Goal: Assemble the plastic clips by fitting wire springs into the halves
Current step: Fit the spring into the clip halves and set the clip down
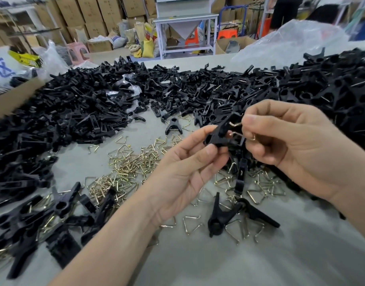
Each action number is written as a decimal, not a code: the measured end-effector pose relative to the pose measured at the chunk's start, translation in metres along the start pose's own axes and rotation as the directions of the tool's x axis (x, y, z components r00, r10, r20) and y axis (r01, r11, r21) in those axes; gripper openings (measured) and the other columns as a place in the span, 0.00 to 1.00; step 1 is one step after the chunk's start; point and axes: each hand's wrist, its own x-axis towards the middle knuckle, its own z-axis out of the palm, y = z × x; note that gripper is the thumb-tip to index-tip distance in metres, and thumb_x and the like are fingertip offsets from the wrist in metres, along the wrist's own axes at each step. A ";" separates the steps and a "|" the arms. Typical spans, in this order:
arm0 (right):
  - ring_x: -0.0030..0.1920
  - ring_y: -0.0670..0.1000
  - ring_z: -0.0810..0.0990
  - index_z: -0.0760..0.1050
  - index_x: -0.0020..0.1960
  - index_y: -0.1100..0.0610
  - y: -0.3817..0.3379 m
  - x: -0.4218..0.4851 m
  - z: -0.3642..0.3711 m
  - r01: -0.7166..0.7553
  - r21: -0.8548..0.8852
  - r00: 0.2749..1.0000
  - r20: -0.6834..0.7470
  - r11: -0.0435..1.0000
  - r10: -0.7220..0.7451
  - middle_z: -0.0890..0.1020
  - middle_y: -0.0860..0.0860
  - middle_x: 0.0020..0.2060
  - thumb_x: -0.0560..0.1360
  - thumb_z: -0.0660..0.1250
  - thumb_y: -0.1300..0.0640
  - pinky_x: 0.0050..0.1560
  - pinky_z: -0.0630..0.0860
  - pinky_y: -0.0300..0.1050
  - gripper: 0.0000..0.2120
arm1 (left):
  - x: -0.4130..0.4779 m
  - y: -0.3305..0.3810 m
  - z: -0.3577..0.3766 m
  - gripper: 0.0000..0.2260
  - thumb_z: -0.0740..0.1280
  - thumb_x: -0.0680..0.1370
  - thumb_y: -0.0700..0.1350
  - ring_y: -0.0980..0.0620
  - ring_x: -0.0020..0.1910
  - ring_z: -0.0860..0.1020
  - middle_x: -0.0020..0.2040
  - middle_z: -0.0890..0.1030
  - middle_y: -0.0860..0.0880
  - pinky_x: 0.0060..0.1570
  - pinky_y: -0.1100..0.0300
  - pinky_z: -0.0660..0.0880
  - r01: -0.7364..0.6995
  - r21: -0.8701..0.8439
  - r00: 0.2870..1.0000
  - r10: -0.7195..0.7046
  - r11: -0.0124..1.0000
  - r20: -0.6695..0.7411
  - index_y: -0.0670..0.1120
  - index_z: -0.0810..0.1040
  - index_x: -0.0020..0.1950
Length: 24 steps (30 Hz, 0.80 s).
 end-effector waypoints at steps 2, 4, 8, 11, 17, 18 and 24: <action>0.23 0.46 0.72 0.75 0.35 0.60 0.000 -0.001 0.002 0.034 -0.043 0.999 -0.034 0.999 -0.035 0.76 0.52 0.26 0.63 0.69 0.60 0.20 0.67 0.34 0.04 | 0.000 0.001 -0.001 0.14 0.67 0.70 0.30 0.52 0.41 0.84 0.46 0.84 0.43 0.43 0.62 0.81 0.026 -0.026 0.999 -0.026 0.999 0.027 0.40 0.83 0.53; 0.23 0.47 0.73 0.76 0.35 0.61 0.002 -0.002 0.005 0.054 -0.086 0.997 -0.056 0.995 -0.059 0.76 0.52 0.25 0.62 0.69 0.59 0.20 0.67 0.35 0.05 | -0.001 0.002 -0.002 0.16 0.67 0.70 0.31 0.51 0.43 0.83 0.48 0.84 0.42 0.45 0.61 0.81 0.060 -0.062 0.996 -0.056 0.996 0.073 0.40 0.82 0.56; 0.22 0.48 0.74 0.76 0.34 0.60 0.005 -0.004 0.010 0.099 -0.147 0.989 -0.091 0.984 -0.113 0.77 0.52 0.25 0.62 0.70 0.58 0.20 0.68 0.36 0.06 | -0.001 0.003 -0.004 0.17 0.64 0.71 0.31 0.51 0.44 0.83 0.49 0.83 0.43 0.48 0.59 0.80 0.058 -0.061 0.993 -0.051 0.996 0.103 0.40 0.81 0.58; 0.21 0.49 0.74 0.76 0.33 0.60 0.006 -0.006 0.011 0.123 -0.183 0.981 -0.127 0.975 -0.147 0.77 0.53 0.24 0.65 0.72 0.62 0.20 0.68 0.37 0.06 | -0.001 0.002 -0.002 0.16 0.62 0.72 0.31 0.51 0.44 0.83 0.48 0.83 0.44 0.48 0.60 0.80 0.011 0.002 0.998 -0.011 1.000 0.065 0.40 0.82 0.56; 0.21 0.48 0.75 0.75 0.33 0.61 0.007 -0.006 0.013 0.110 -0.136 0.977 -0.167 0.985 -0.132 0.77 0.53 0.24 0.61 0.71 0.58 0.19 0.68 0.36 0.07 | 0.000 0.004 0.000 0.15 0.64 0.68 0.31 0.52 0.45 0.83 0.48 0.84 0.44 0.45 0.62 0.80 -0.072 0.117 0.997 0.069 0.990 0.027 0.42 0.84 0.50; 0.21 0.48 0.75 0.75 0.33 0.61 0.007 -0.006 0.013 0.109 -0.123 0.977 -0.167 0.986 -0.129 0.77 0.53 0.24 0.61 0.71 0.59 0.19 0.68 0.36 0.07 | 0.000 0.003 0.000 0.15 0.63 0.69 0.31 0.52 0.46 0.83 0.48 0.84 0.44 0.46 0.62 0.80 -0.083 0.131 0.997 0.082 0.988 0.017 0.42 0.85 0.50; 0.21 0.48 0.74 0.75 0.34 0.61 0.005 -0.007 0.012 0.170 -0.065 0.967 -0.181 0.983 -0.179 0.77 0.53 0.24 0.64 0.71 0.61 0.20 0.68 0.36 0.05 | 0.001 0.002 0.000 0.15 0.66 0.68 0.32 0.52 0.47 0.83 0.48 0.84 0.45 0.48 0.63 0.79 -0.111 0.149 0.994 0.110 0.983 0.016 0.42 0.84 0.51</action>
